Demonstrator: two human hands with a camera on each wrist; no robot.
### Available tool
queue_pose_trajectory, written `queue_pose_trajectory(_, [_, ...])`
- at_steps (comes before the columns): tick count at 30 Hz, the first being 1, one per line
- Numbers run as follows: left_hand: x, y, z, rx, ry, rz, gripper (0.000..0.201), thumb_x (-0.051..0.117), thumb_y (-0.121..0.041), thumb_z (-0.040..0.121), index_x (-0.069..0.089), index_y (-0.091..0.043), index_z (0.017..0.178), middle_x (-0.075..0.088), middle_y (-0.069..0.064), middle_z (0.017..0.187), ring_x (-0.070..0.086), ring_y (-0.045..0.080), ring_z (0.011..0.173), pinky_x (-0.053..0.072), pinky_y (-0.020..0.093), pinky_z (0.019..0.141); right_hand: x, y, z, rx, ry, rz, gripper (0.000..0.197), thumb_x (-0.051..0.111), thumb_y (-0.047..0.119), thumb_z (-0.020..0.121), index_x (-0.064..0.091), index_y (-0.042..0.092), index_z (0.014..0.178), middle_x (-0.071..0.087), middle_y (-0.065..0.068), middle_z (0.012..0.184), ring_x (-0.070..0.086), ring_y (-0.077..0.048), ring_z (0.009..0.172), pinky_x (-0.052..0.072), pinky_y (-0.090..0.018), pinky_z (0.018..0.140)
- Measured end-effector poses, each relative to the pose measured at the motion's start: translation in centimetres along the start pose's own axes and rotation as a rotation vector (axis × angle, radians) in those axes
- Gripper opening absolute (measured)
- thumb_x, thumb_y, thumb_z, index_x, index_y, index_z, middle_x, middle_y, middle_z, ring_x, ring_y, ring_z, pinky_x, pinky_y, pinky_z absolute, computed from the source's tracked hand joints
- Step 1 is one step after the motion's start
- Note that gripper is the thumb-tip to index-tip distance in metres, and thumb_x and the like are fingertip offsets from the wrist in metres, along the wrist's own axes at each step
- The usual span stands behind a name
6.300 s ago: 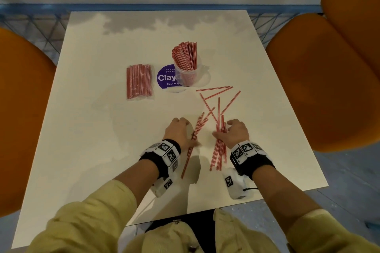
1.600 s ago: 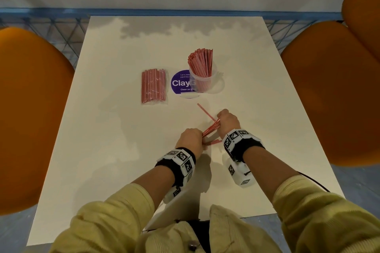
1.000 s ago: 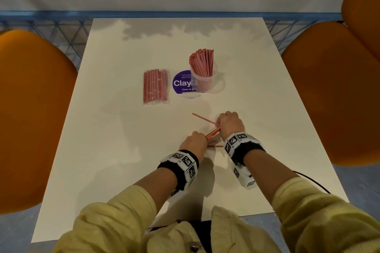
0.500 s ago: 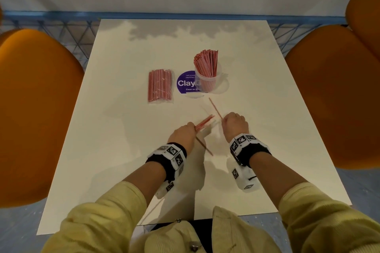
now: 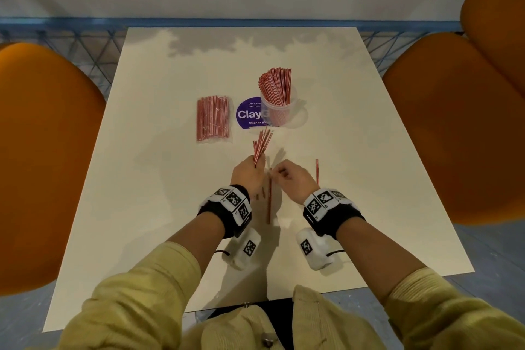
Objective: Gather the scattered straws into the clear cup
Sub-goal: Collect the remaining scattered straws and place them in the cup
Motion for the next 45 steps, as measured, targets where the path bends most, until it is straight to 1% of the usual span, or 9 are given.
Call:
queue_pose_trajectory(3, [1.1,0.6,-0.2,0.02,0.083,0.186,0.044,0.028,-0.035,0.101,0.053,-0.001,0.112,0.065,0.02,0.107,0.062,0.038,0.098,0.048,0.037,0.082,-4.1,-3.5,0.2,0.151,-0.263,-0.166,0.036,0.057,0.03,0.09,0.054,0.003,0.114,0.06,-0.014,0.115,0.056,-0.03,0.107,0.042,-0.033,0.086])
queue_pose_trajectory(6, [2.3,1.2,-0.8,0.018,0.145,0.424,0.037,0.033,-0.032,0.1,0.048,-0.002,0.116,0.062,0.019,0.112,0.061,0.036,0.1,0.047,0.037,0.078,-5.7,-6.3,-0.2,0.325,-0.286,-0.435,0.054,0.058,0.029,0.089,0.039,-0.003,0.128,0.045,-0.02,0.132,0.046,-0.035,0.121,0.04,-0.039,0.097])
queue_pose_trajectory(10, [2.9,1.1,-1.7,0.026,0.15,0.565,0.04,0.052,-0.038,0.092,0.049,-0.005,0.115,0.063,0.014,0.111,0.062,0.032,0.101,0.047,0.036,0.078,-5.6,-7.5,0.3,0.386,-0.253,-0.468,0.05,0.055,0.03,0.091,0.045,-0.005,0.125,0.049,-0.021,0.129,0.052,-0.034,0.118,0.042,-0.038,0.098])
queue_pose_trajectory(14, [2.9,0.2,-2.0,0.073,0.101,0.698,0.023,0.053,-0.023,0.093,0.06,-0.007,0.108,0.067,0.012,0.107,0.064,0.03,0.097,0.048,0.033,0.074,-5.3,-7.7,0.9,0.443,-0.207,-0.388,0.031,0.058,0.022,0.09,0.065,0.0,0.112,0.066,-0.018,0.116,0.063,-0.031,0.107,0.051,-0.032,0.085])
queue_pose_trajectory(22, [3.5,-0.2,-2.1,0.095,0.163,0.778,0.023,0.044,-0.011,0.094,0.059,-0.006,0.111,0.067,0.011,0.11,0.064,0.028,0.1,0.044,0.031,0.073,-4.1,-6.8,0.9,0.388,-0.143,-0.559,0.031,0.047,0.01,0.089,0.057,0.002,0.117,0.057,-0.016,0.122,0.05,-0.032,0.117,0.044,-0.037,0.093])
queue_pose_trajectory(31, [2.8,1.8,-1.3,-0.055,0.192,0.471,0.027,0.034,-0.013,0.098,0.044,0.001,0.119,0.056,0.018,0.122,0.058,0.033,0.11,0.044,0.035,0.083,-2.9,-5.3,0.2,0.269,-0.208,-0.163,0.03,0.044,0.019,0.096,0.059,-0.001,0.113,0.063,-0.018,0.116,0.057,-0.034,0.11,0.044,-0.033,0.087])
queue_pose_trajectory(35, [2.1,1.2,-0.2,-0.065,0.206,0.133,0.034,0.035,-0.023,0.1,0.042,0.005,0.119,0.059,0.024,0.119,0.059,0.039,0.107,0.05,0.043,0.09,-0.3,-2.7,0.6,0.189,-0.126,0.209,0.025,0.046,0.016,0.094,0.065,0.008,0.08,0.062,-0.01,0.071,0.057,-0.026,0.08,0.046,-0.039,0.077])
queue_pose_trajectory(39, [0.7,0.5,0.1,-0.054,0.108,-0.123,0.045,0.033,-0.034,0.101,0.046,0.004,0.121,0.06,0.022,0.119,0.058,0.036,0.108,0.045,0.035,0.086,1.7,0.1,1.1,0.159,-0.075,0.368,0.031,0.047,0.017,0.095,0.057,0.017,0.065,0.059,-0.006,0.067,0.054,-0.026,0.077,0.05,-0.048,0.088])
queue_pose_trajectory(45, [-1.2,0.8,0.7,-0.036,0.006,-0.256,0.035,0.039,-0.043,0.097,0.048,-0.009,0.095,0.056,0.009,0.088,0.056,0.028,0.083,0.049,0.04,0.081,2.2,2.0,1.6,0.082,-0.055,0.386,0.022,0.047,0.001,0.088,0.063,-0.013,0.093,0.054,-0.005,0.064,0.05,-0.021,0.063,0.048,-0.038,0.072])
Point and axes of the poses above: each hand's wrist, its own z-axis towards the middle knuckle, its own x-axis out of the palm, y = z × x, the point moved 9 cm from there along z, towards the middle knuckle
